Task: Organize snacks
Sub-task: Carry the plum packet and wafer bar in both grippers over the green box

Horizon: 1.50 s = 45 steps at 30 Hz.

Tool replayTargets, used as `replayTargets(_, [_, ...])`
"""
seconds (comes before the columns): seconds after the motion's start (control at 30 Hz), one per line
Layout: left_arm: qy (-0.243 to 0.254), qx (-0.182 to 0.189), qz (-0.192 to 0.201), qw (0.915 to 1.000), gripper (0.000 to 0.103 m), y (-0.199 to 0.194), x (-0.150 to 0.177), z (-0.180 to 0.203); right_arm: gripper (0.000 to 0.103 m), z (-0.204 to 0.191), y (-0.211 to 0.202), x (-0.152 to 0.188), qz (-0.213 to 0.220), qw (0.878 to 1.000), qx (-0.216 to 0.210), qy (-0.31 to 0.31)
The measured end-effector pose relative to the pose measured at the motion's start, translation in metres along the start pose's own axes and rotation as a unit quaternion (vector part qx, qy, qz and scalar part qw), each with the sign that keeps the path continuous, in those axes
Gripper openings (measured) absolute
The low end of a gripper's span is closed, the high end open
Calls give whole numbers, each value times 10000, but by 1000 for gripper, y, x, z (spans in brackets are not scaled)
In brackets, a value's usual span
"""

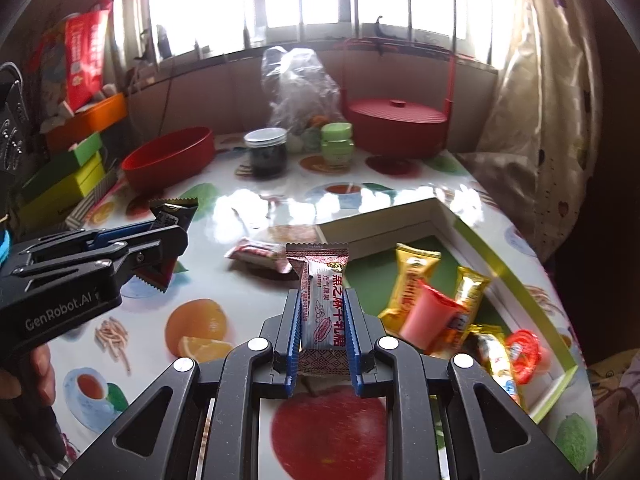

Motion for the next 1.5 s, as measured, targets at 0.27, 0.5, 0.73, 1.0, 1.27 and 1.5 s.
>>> replayTargets(0.27, [105,379,-73,9992,28,12,-9,26,19,33,-11,9,-49,9993,278,236])
replayTargets(0.5, [216,681,-206,9972,28,25,-11,51,19,60,-22,18,-73,9977,532,407])
replayTargets(0.73, [327,945,-327,9945,28,35,-11,76,19,87,-32,29,-104,9953,749,612])
replayTargets(1.0, [460,1191,-494,9906,29,46,-3,105,19,112,-38,42,-147,9917,935,867])
replayTargets(1.27, [556,1305,-704,9874,28,59,8,125,19,131,-34,46,-192,9889,1043,1043])
replayTargets(1.5, [640,1369,-857,9848,29,68,17,137,19,141,-25,45,-260,9882,1059,1076])
Point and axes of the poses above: each gripper's, at about its wrist camera, not at the fingertips, and y roughly the way its jaws point, z to its right, x to its underside, the point moved 2 cm from there along y, roughly the way its jaws point, and after that the axes turned 1 degree about x, right-handed, at the moved point
